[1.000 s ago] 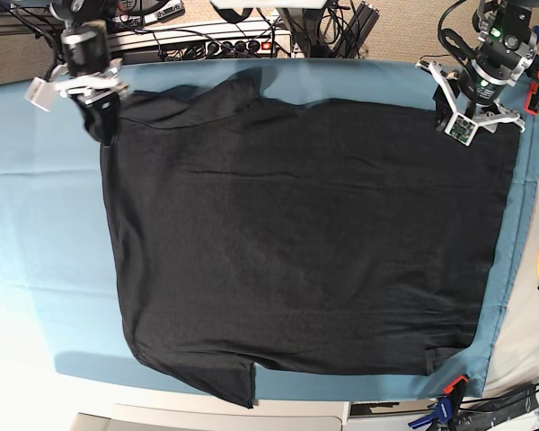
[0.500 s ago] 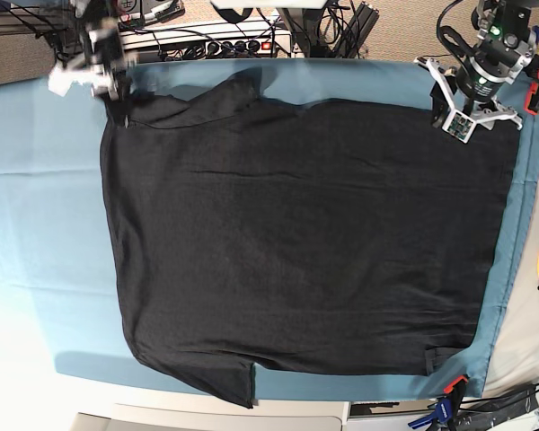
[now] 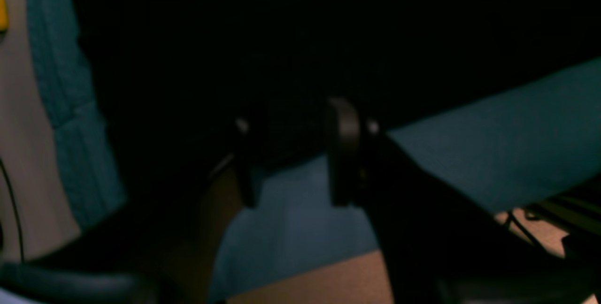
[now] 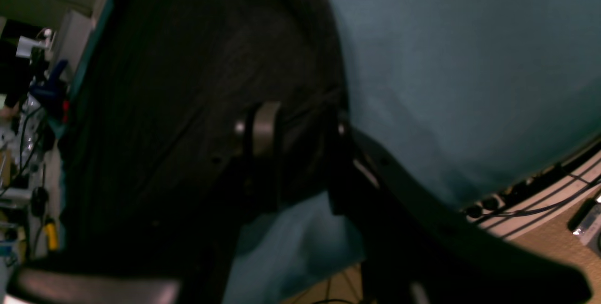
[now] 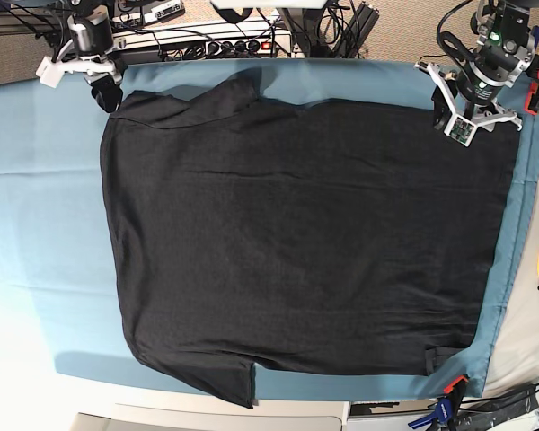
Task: Fold the T-shirt properly
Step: 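Grasp the shirt's shoulder corner with the right gripper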
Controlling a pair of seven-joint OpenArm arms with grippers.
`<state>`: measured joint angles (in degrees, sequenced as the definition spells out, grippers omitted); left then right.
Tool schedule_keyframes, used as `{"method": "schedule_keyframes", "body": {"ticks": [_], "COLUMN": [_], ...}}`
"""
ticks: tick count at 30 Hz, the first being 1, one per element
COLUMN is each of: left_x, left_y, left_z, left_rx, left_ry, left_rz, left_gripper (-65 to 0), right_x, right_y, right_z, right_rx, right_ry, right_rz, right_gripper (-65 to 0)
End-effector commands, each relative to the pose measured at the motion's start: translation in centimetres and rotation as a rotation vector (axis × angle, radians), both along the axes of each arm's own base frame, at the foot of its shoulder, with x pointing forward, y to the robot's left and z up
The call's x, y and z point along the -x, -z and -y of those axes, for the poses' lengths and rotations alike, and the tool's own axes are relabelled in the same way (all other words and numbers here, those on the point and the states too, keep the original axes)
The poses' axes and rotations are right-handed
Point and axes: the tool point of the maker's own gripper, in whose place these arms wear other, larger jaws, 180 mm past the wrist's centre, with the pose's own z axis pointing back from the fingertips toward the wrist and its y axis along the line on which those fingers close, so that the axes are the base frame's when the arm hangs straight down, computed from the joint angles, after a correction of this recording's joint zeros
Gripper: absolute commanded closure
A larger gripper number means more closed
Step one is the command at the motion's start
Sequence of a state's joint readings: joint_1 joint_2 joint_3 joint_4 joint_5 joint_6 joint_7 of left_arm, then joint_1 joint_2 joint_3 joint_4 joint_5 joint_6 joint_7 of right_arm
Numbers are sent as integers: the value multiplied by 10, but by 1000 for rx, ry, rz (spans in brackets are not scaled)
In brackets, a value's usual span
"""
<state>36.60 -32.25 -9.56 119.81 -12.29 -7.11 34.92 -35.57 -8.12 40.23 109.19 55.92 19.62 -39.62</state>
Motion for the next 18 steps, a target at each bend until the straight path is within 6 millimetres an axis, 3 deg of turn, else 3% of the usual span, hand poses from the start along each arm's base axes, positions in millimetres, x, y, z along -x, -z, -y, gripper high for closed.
{"method": "schedule_keyframes", "body": {"ticks": [1,11,18], "left_x": [-4,-4,-4], "left_y": [-8,-8,-7], "left_z": [-1,0,-1], "left_rx": [-4,-4,-6], "left_ry": [9,10,9], "left_rz": [30,31,27], "left_gripper": [-208,-208,-208], "right_x": [-1,-1,-21], "right_y": [-9,0,10], "right_z": [5,6,-25], "right_rx": [30,81,76], "right_ry": [8,10,-73], "right_rz": [28,-24,-41], "right_gripper": [-163,-164,-164]}}
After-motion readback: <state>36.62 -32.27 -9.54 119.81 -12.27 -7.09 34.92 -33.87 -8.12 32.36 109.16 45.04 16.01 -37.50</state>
